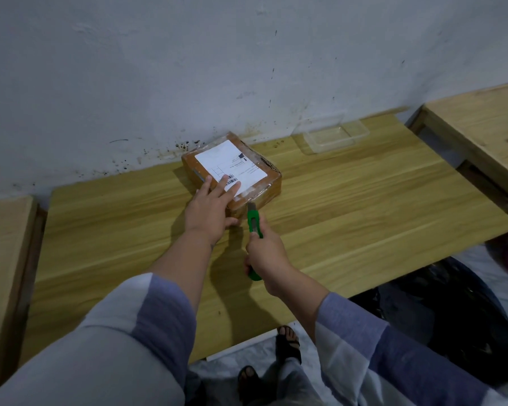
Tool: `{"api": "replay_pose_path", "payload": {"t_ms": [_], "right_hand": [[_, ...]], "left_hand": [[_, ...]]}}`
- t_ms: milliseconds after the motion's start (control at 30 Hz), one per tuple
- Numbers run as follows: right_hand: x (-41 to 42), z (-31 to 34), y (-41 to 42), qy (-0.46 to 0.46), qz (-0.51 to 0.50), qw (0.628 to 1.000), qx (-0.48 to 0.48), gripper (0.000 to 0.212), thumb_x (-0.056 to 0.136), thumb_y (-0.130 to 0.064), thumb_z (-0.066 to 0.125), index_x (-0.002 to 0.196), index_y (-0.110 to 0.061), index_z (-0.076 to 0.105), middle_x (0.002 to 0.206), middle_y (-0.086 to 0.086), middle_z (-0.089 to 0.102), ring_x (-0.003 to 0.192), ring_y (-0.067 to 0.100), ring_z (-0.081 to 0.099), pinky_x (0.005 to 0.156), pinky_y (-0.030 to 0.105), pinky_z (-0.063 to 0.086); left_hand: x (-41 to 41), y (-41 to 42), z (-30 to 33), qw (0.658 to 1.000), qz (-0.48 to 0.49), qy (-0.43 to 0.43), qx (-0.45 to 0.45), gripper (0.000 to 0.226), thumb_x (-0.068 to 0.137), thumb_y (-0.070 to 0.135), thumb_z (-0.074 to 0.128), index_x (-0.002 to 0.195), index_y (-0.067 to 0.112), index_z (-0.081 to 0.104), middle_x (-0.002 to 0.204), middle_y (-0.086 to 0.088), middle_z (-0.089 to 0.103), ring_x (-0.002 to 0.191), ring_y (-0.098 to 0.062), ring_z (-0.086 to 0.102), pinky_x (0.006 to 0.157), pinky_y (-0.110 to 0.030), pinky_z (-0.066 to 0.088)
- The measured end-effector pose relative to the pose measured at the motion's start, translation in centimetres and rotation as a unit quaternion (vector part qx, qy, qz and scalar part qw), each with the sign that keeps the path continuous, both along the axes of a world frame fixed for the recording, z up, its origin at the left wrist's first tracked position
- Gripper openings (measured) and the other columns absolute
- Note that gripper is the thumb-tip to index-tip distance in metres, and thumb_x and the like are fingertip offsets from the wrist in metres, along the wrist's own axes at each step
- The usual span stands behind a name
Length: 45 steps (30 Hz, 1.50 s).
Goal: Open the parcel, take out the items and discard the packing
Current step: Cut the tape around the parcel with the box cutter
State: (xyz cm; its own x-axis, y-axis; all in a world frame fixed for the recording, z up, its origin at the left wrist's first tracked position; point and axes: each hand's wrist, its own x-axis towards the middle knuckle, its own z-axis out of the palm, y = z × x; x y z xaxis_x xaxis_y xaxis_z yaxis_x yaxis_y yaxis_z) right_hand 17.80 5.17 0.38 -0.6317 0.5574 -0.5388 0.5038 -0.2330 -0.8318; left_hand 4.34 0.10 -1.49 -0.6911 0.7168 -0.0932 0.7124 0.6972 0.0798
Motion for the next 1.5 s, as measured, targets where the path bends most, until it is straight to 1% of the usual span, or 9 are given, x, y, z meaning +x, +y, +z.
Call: {"api": "replay_pose_path", "payload": {"t_ms": [133,300,567,700,967,1067,1200,1400,1500], "right_hand": [[0.1,0.0,-0.9,-0.004,0.001,1.000,-0.003,0.052,0.099,-0.021,0.034,0.145,-0.041,0.023,0.121,0.009,0.057,0.087,0.019,0.047,0.077,0.035,0.042],[0.1,0.0,-0.1,0.006,0.005,0.999,-0.049,0.055,0.096,-0.016,0.036,0.144,-0.042,0.026,0.083,-0.004,0.046,0.061,0.014,0.043,0.062,0.035,0.043],[1.7,1.3,3.5,0.004,0.011,0.999,-0.039,0.044,0.095,-0.017,0.041,0.132,-0.040,0.049,0.056,0.001,0.044,0.040,0.015,0.034,0.042,0.024,0.032],[1.6,1.7,5.4,0.010,-0.003,1.000,-0.005,0.045,0.096,-0.015,0.041,0.133,-0.038,0.049,0.057,0.002,0.044,0.041,0.017,0.034,0.043,0.026,0.035],[1.4,3.6,9.0,0.043,0.015,0.994,-0.103,0.069,0.094,0.007,0.028,0.147,-0.037,0.022,0.084,0.007,0.050,0.066,0.018,0.046,0.058,0.031,0.044],[1.0,3.7,10.3,0.010,0.035,0.999,-0.010,0.071,0.089,0.002,0.044,0.146,-0.035,0.025,0.106,0.012,0.061,0.078,0.018,0.052,0.069,0.028,0.043],[0.0,3.0,12.3,-0.035,0.020,0.991,0.125,0.061,0.086,-0.005,0.057,0.138,-0.026,0.032,0.119,0.015,0.061,0.083,0.024,0.055,0.055,0.029,0.039],[-3.3,1.6,15.9,-0.096,0.031,0.961,0.257,0.040,0.083,-0.019,0.066,0.120,-0.016,0.051,0.113,0.013,0.064,0.096,0.029,0.064,0.076,0.041,0.056],[-5.1,0.3,18.1,-0.102,0.042,0.952,0.286,0.038,0.084,-0.024,0.066,0.119,-0.013,0.057,0.112,0.011,0.066,0.098,0.028,0.064,0.078,0.035,0.054]], "left_hand": [[0.1,0.2,0.2,1.000,0.005,-0.003,0.001,0.082,0.088,0.038,0.060,0.151,0.035,0.007,0.162,0.007,0.003,0.149,-0.027,-0.002,0.118,-0.041,0.021],[0.1,0.0,0.0,1.000,0.014,-0.012,0.016,0.083,0.088,0.034,0.062,0.151,0.036,0.008,0.161,0.009,0.003,0.149,-0.026,-0.003,0.117,-0.042,0.025],[-0.4,-0.3,-0.4,0.999,0.003,-0.026,0.021,0.083,0.086,0.049,0.060,0.150,0.039,0.009,0.161,0.009,0.003,0.149,-0.026,-0.004,0.119,-0.047,0.017],[-0.2,-0.4,-0.2,1.000,0.001,-0.018,0.010,0.084,0.085,0.055,0.058,0.151,0.039,0.008,0.161,0.009,0.001,0.149,-0.026,-0.006,0.118,-0.052,0.013],[0.4,-0.8,0.5,1.000,0.004,-0.030,0.006,0.082,0.083,0.065,0.052,0.150,0.040,0.011,0.161,0.010,0.000,0.149,-0.024,-0.008,0.117,-0.059,0.003],[1.1,-0.1,1.0,0.997,0.038,-0.051,0.040,0.082,0.078,0.078,0.041,0.148,0.038,0.023,0.161,0.010,0.010,0.149,-0.023,-0.003,0.115,-0.059,-0.004],[1.4,1.5,1.8,0.993,0.071,-0.061,0.073,0.078,0.081,0.076,0.038,0.144,0.031,0.032,0.158,0.005,0.019,0.148,-0.021,0.001,0.116,-0.058,-0.005],[-0.1,4.3,1.5,0.987,0.129,-0.074,0.062,0.073,0.092,0.066,0.025,0.152,0.025,0.016,0.162,0.002,0.002,0.149,-0.019,-0.009,0.117,-0.053,-0.006],[-0.6,5.6,1.0,0.983,0.155,-0.086,0.046,0.075,0.092,0.067,0.021,0.153,0.026,0.006,0.162,0.001,-0.006,0.148,-0.019,-0.014,0.116,-0.052,-0.011]]}}
